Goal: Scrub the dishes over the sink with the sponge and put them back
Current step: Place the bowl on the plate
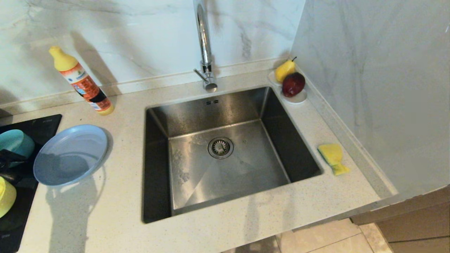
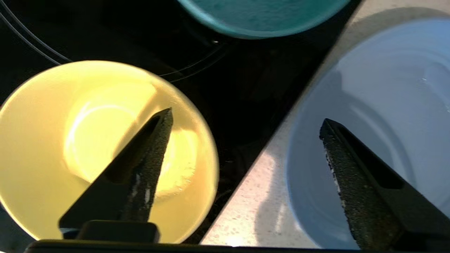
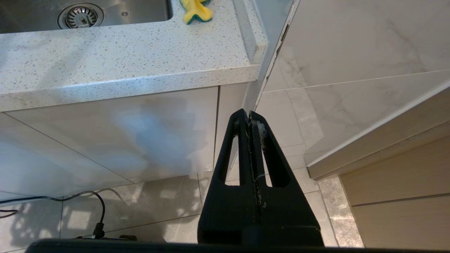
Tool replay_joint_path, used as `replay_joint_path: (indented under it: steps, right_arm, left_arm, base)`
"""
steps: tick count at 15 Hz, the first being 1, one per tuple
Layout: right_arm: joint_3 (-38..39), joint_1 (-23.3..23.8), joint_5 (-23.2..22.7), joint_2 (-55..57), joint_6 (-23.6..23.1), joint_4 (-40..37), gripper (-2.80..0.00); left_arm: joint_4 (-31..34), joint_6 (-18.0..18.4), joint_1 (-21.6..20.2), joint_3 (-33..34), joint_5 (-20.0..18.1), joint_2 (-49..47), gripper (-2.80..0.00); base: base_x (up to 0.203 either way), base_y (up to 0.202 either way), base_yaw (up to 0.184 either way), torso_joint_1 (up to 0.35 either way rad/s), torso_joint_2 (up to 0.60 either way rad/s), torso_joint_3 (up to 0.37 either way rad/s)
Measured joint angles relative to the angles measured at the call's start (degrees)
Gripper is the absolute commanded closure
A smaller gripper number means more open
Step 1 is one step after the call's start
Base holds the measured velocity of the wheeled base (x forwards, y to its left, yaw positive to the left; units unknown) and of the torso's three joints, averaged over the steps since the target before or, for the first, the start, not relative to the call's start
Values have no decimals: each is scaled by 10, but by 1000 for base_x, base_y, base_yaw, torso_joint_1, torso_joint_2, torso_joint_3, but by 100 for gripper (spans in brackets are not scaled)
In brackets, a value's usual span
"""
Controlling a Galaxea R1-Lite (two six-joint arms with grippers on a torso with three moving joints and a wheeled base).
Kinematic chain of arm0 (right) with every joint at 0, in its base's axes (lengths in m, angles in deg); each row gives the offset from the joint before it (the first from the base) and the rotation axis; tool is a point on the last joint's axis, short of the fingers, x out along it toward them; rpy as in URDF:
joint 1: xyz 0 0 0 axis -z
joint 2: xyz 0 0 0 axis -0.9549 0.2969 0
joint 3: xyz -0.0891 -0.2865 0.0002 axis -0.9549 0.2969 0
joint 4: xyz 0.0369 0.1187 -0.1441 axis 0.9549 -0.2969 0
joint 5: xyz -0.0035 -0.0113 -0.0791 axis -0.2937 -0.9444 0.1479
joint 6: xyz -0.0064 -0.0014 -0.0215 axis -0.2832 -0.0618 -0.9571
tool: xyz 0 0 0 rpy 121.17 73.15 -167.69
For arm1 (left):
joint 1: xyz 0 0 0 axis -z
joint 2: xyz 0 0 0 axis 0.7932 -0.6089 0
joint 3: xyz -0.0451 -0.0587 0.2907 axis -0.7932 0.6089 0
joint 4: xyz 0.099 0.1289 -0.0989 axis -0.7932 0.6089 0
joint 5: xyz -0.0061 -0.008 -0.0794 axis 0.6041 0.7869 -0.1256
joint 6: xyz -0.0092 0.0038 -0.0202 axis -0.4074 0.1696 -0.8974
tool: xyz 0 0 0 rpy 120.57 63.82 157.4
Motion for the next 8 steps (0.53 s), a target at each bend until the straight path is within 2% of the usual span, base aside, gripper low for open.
replay_joint_path:
  steps: [8]
  right_arm:
    - [0,0,0,0,0,0,0]
  left_arm:
    - [-1,2,-7,1,-8,-36,-280]
  base:
    - [0,0,0,0,0,0]
